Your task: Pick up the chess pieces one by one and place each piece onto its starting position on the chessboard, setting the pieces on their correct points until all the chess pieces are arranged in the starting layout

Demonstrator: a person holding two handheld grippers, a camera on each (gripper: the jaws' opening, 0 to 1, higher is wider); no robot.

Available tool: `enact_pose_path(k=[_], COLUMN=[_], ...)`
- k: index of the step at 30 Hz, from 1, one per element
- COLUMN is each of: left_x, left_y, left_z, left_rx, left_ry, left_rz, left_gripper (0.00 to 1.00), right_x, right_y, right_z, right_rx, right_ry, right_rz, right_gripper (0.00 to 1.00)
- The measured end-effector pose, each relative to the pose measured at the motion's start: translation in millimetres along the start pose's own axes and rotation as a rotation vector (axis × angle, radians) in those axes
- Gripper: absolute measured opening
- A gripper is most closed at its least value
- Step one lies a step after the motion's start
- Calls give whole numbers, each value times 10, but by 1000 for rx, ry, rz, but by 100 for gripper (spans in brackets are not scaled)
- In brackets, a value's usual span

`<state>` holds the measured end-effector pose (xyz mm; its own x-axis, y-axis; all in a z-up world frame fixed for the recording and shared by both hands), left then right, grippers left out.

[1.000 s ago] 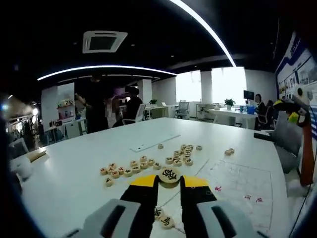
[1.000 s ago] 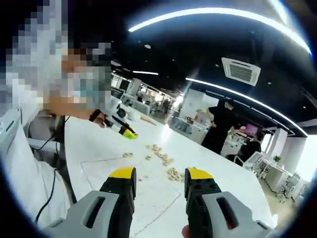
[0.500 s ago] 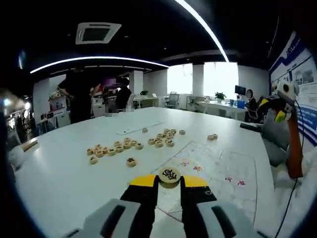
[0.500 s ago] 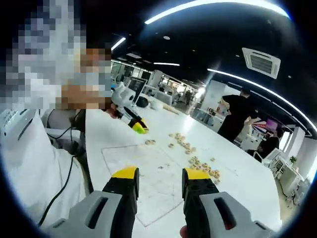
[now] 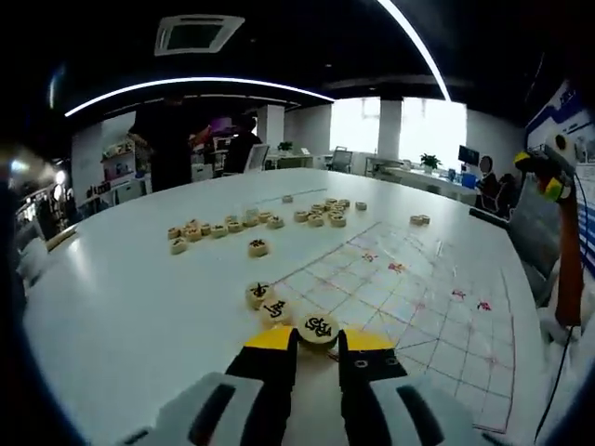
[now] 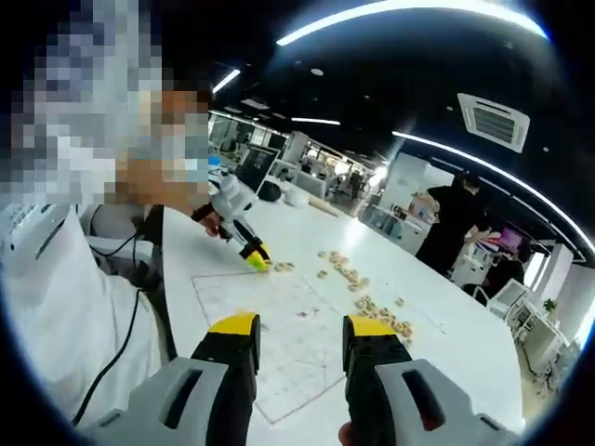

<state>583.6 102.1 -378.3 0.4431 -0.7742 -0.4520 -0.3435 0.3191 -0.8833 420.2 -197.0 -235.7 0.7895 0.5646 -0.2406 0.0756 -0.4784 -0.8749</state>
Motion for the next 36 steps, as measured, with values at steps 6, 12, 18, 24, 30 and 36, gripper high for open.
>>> enact_pose_path(k=[6, 12, 18, 24, 30, 36], left_x=[37, 12, -80, -169, -261, -347], left_y=[48, 68, 14, -124, -305, -544], left_z=[43, 34, 24, 78, 111, 119], left_rx=[-13, -15, -40, -43, -89, -48], left_ry=[-22, -32, -37, -59, -74, -94], left_rz=[16, 17, -10, -51, -102, -148], left_gripper=[20, 25, 30, 32, 40, 48], right_x=[-7, -13, -1, 18, 17, 12], right_y=[-11, -2, 1, 9, 13, 20], right_z=[18, 34, 40, 48, 52, 51], right_rx=[-10, -28, -27, -25, -29, -29], right_ry=[-2, -7, -7, -6, -7, -7], right_rz=[-5, -5, -4, 1, 3, 4], right_gripper=[37, 37, 37, 37, 37, 37])
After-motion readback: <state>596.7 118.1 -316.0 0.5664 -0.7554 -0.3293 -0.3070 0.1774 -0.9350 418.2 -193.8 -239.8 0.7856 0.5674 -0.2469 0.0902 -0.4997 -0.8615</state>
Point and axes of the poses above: the point that each gripper's makers call its tool centre point, and the gripper's own axes: x roughly forward along the fingers, z roughly to its left, y roughly out of its underside, the point moved 5 cm from there along -x, roughly backward along the fingers, and after that the axes turned 10 degrees about y, right-handed, at the moved point
